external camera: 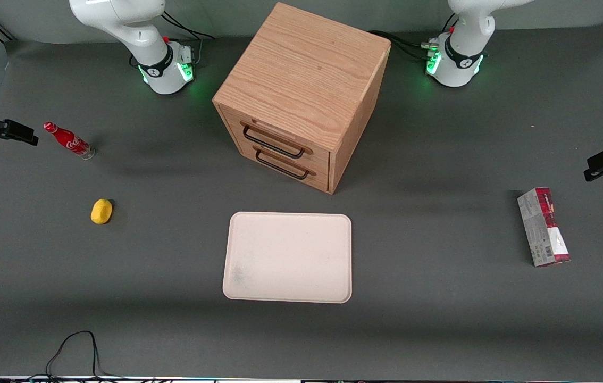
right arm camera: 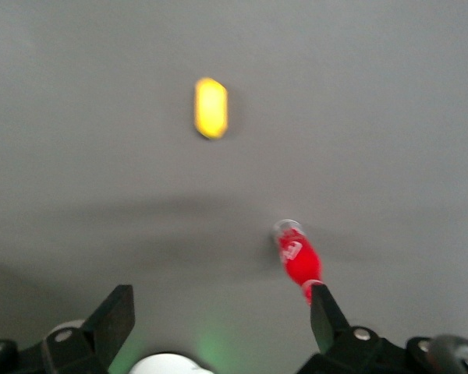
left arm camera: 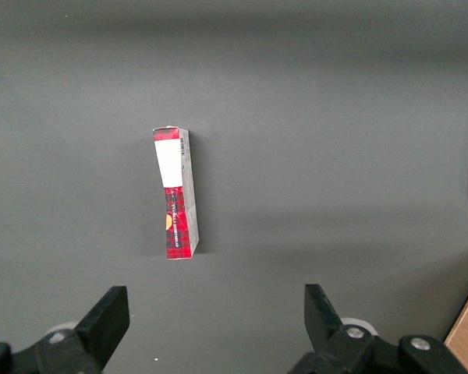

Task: Place coke bottle on tray
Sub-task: 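Lower the open right gripper over the red Coca-Cola bottle's cap end, then close the right gripper on the bottle's red cap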

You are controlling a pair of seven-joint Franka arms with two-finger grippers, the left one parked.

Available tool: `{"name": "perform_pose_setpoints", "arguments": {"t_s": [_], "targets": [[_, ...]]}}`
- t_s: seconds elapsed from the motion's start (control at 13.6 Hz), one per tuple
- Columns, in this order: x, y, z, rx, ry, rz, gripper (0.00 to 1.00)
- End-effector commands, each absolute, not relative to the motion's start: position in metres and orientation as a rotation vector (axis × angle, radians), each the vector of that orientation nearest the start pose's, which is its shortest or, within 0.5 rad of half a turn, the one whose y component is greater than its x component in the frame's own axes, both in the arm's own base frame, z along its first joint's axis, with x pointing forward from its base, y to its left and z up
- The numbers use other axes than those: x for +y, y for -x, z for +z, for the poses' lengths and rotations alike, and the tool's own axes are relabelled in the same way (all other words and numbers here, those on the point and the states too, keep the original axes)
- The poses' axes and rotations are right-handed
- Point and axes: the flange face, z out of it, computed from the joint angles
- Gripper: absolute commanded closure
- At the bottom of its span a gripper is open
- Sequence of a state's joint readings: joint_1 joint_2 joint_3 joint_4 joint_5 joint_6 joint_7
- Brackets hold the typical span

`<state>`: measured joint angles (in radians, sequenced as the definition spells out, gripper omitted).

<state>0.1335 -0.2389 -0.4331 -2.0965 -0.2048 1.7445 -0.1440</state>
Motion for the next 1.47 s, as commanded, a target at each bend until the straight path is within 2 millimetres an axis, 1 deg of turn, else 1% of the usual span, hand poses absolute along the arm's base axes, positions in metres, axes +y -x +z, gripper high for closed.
{"name": "perform_pose_setpoints", "arguments": {"t_s": [0.0, 0.07, 0.15, 0.22, 0.29, 0.37, 0.44, 0.51, 0.59, 0.73, 0.88, 1.03, 1.17, 1.25, 1.32, 1.39], "targets": [[-0.197, -0.375, 0.459, 0.028, 3.164, 0.156, 0.0], [-0.212, -0.362, 0.443, 0.014, 3.151, 0.154, 0.0], [-0.226, -0.349, 0.423, 0.006, 3.142, 0.155, 0.0], [-0.235, -0.337, 0.404, -0.005, 3.145, 0.13, 0.0], [-0.239, -0.325, 0.381, -0.01, 3.15, 0.111, 0.0], [-0.242, -0.318, 0.366, -0.012, 3.154, 0.095, 0.0], [-0.245, -0.31, 0.352, 0.005, 3.146, 0.089, 0.0], [-0.249, -0.304, 0.345, 0.018, 3.14, 0.096, 0.0], [-0.252, -0.301, 0.342, 0.03, 3.137, 0.103, 0.0], [-0.253, -0.302, 0.34, 0.025, 3.143, 0.096, 0.0], [-0.25, -0.303, 0.332, 0.021, 3.148, 0.078, 0.0], [-0.257, -0.299, 0.325, 0.001, 3.145, 0.062, 0.01], [-0.258, -0.299, 0.323, -0.005, 3.147, 0.063, 0.05], [-0.258, -0.299, 0.323, -0.007, 3.147, 0.063, 0.09], [-0.258, -0.299, 0.323, -0.007, 3.147, 0.065, 0.14], [-0.258, -0.299, 0.323, -0.007, 3.147, 0.065, 0.22]]}}
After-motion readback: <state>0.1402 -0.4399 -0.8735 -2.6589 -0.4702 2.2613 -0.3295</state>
